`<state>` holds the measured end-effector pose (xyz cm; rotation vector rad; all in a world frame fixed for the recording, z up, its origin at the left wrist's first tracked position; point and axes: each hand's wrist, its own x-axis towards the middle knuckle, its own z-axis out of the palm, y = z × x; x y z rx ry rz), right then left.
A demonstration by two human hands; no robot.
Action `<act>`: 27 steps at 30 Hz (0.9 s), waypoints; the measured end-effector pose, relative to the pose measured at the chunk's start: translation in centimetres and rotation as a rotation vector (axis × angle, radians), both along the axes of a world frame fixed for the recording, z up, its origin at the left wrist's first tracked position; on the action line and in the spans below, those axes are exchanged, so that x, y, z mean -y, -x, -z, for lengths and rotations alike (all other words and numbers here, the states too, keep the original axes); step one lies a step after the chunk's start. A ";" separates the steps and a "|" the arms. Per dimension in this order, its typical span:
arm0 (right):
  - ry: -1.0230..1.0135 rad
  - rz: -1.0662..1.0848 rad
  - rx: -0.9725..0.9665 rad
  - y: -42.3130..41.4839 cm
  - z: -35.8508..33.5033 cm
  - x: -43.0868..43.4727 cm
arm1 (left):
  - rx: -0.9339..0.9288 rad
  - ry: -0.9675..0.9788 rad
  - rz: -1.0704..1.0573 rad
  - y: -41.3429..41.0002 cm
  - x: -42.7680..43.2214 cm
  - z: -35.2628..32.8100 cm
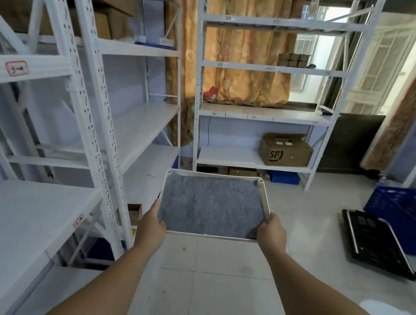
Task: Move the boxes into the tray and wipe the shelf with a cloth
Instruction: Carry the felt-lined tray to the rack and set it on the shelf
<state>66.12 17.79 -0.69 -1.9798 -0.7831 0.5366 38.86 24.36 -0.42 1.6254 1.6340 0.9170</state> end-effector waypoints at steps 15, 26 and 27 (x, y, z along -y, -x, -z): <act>0.067 -0.116 0.062 -12.3 0.4 0.8 | -0.063 -0.053 -0.090 -12.5 0.8 -0.4; 0.102 -0.091 0.067 -17.5 0.6 -2.7 | -0.046 0.025 -0.021 -17.3 -4.8 1.8; 0.101 -0.079 0.063 -18.0 0.6 -3.3 | -0.032 0.024 -0.014 -17.8 -5.8 2.0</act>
